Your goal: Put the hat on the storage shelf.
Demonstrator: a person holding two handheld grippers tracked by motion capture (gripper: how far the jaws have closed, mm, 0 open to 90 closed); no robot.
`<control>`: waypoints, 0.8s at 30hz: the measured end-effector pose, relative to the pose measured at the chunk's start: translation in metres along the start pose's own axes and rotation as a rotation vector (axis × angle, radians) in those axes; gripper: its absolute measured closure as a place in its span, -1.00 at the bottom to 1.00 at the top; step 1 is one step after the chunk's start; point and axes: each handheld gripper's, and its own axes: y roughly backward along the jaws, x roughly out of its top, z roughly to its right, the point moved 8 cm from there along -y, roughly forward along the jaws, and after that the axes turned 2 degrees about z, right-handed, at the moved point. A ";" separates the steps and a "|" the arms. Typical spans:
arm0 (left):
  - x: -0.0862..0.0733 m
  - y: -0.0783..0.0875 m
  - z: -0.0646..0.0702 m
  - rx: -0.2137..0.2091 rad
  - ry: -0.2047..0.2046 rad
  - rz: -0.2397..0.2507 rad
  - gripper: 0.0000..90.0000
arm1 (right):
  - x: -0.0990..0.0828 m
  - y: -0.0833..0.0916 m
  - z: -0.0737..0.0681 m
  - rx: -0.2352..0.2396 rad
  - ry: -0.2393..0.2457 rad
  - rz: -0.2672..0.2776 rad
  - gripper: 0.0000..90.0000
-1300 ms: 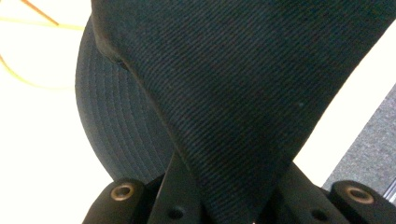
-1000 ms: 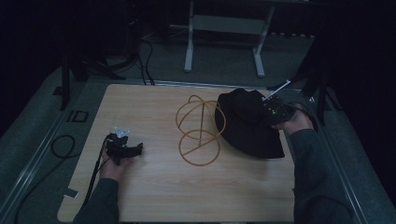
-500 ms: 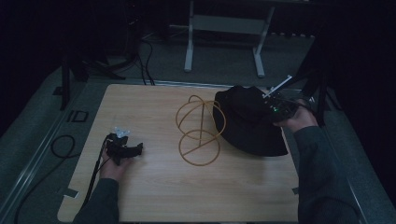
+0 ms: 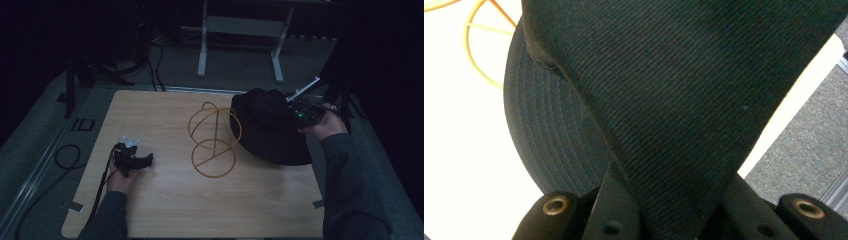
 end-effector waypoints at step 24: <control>0.000 0.000 0.000 0.000 0.000 -0.001 -0.67 | -0.004 0.034 0.012 0.022 0.008 0.047 0.94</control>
